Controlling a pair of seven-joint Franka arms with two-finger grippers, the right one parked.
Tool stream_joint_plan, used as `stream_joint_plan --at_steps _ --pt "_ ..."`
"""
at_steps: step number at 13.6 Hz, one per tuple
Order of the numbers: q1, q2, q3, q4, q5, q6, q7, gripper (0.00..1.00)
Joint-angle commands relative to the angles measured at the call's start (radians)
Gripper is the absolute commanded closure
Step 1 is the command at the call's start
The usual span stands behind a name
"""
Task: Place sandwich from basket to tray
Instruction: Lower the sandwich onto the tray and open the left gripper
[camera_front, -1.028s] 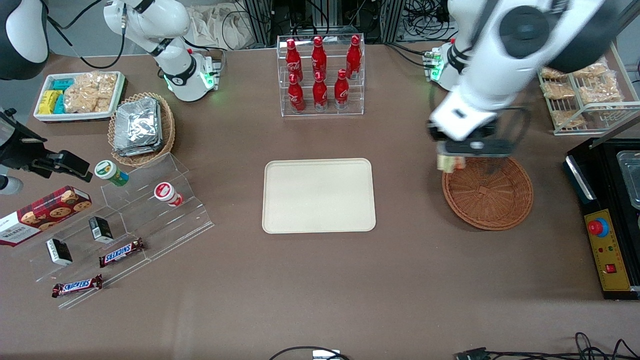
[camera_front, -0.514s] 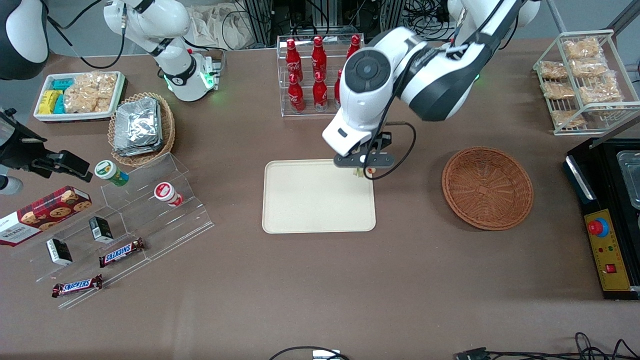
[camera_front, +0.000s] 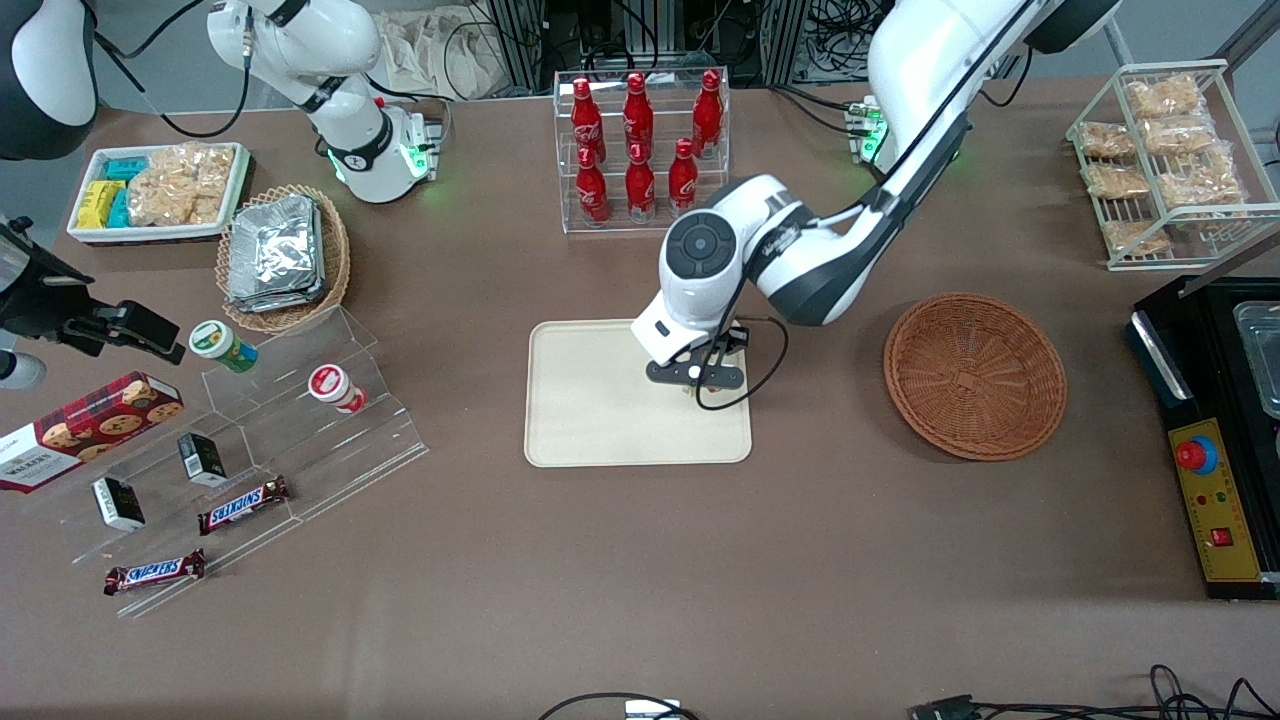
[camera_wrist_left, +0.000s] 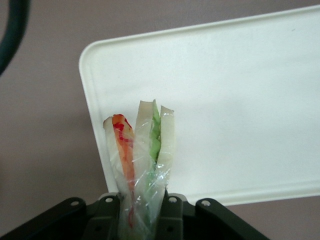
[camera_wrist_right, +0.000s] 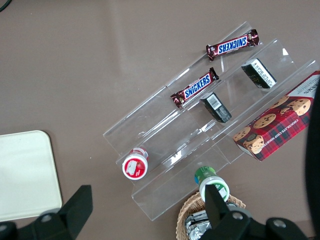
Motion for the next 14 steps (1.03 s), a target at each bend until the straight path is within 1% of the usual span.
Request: stream_joint_plan --at_steps 1,2,3,5,7,8,9,10,14 --pt "0.005 0.041 0.031 -0.052 0.048 0.113 -0.010 0.81" --pt "0.007 0.070 0.039 -0.051 0.106 0.119 -0.011 0.81" --pt "0.008 0.096 0.042 -0.051 0.135 0.140 -0.013 0.81" --pt "0.007 0.126 0.065 -0.052 0.137 0.198 -0.013 0.81" --pt "0.007 0.133 0.066 -0.048 0.137 0.202 -0.013 0.80" --pt "0.007 0.133 0.066 -0.049 0.135 0.202 -0.014 0.69" --pt "0.008 0.133 0.066 -0.049 0.131 0.202 -0.023 0.33" --pt "0.008 0.132 0.066 -0.049 0.129 0.202 -0.037 0.00" --pt "0.007 0.118 0.065 -0.046 0.125 0.189 -0.085 0.00"
